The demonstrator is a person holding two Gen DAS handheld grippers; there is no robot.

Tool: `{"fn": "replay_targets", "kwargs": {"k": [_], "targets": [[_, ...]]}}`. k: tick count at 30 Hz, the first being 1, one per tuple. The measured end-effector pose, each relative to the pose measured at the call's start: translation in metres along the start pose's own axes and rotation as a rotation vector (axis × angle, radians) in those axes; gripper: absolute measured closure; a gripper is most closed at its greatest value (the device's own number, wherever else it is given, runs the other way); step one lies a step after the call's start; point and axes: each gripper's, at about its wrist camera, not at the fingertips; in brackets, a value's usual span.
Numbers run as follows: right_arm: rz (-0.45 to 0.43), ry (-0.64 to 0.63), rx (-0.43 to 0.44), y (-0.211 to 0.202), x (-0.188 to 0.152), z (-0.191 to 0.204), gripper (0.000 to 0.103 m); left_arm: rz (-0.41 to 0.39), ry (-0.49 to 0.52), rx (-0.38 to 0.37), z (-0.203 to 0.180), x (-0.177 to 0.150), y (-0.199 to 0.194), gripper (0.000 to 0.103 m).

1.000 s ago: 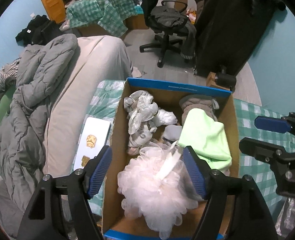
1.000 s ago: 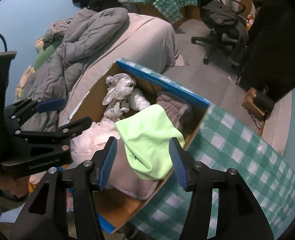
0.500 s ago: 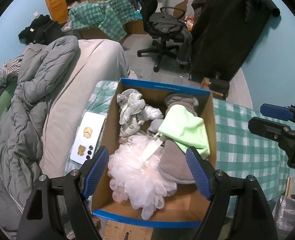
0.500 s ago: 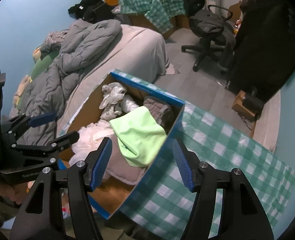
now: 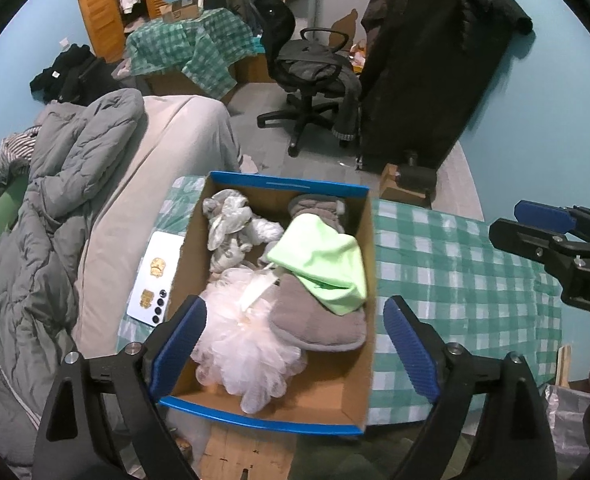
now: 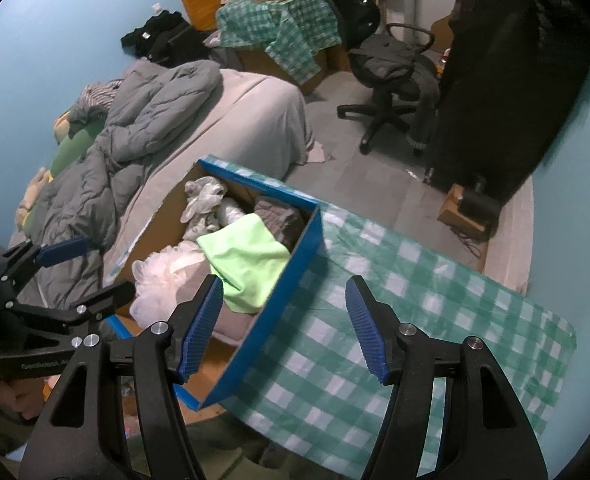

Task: Organize soft objects

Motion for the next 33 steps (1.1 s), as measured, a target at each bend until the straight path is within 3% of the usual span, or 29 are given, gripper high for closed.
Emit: {"fn": "replay_targets", "kwargs": {"k": [15,33], "targets": [[-0.048,0.063,-0.071,-0.039,-0.014,-0.029,0.04,-0.056,0.009,0.033,-0.024,0.001,-0.03,0.011],[-0.049,0.075,-0.065,-0.047,-0.021,-0.032,0.04,-0.049,0.048,0.049,-0.043,-0.005,-0.034,0.011]]}}
Point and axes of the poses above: each gripper's, at about its wrist camera, not at the fingertips, and y roughly the way its jaws point, z to its left, x to its top, and after that the axes turned 10 degrees about -z, right-handed
